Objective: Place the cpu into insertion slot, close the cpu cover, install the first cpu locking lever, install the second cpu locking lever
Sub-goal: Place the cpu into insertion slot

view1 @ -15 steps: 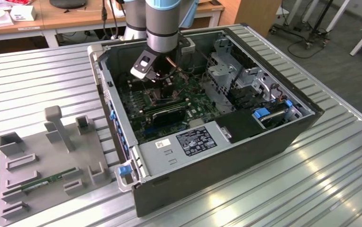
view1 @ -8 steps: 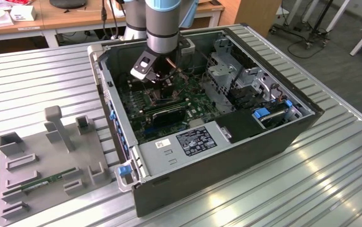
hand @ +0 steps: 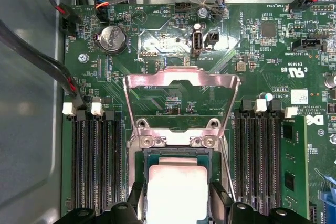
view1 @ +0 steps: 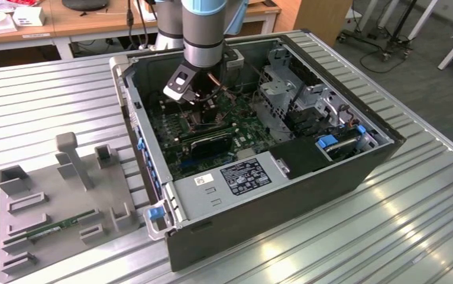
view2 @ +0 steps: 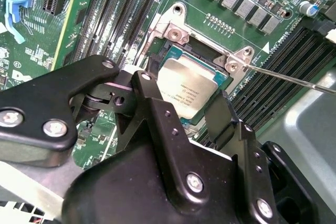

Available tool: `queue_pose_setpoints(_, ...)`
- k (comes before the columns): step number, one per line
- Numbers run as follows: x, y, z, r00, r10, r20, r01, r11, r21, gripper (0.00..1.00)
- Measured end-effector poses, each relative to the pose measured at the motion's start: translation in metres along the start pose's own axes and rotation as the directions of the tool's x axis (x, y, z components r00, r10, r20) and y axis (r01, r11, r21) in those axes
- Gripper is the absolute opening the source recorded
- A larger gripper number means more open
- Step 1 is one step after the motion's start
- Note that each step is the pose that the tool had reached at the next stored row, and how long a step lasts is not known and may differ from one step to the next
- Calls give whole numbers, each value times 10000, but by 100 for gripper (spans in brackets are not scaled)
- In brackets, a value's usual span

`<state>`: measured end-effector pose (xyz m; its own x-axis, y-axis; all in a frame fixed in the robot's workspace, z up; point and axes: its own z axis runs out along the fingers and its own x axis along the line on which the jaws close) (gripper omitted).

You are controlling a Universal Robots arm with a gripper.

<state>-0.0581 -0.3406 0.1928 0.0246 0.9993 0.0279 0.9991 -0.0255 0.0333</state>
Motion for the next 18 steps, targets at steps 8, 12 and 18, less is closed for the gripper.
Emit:
queue_pose_setpoints(8,-1,-1,1,10000,0,4,0,10000,3,60)
queue_pose_setpoints(12,0,0,2,10000,0,0,0,10000,0,54)
queue_pose_setpoints(18,0,0,3,10000,0,0,0,10000,0,54)
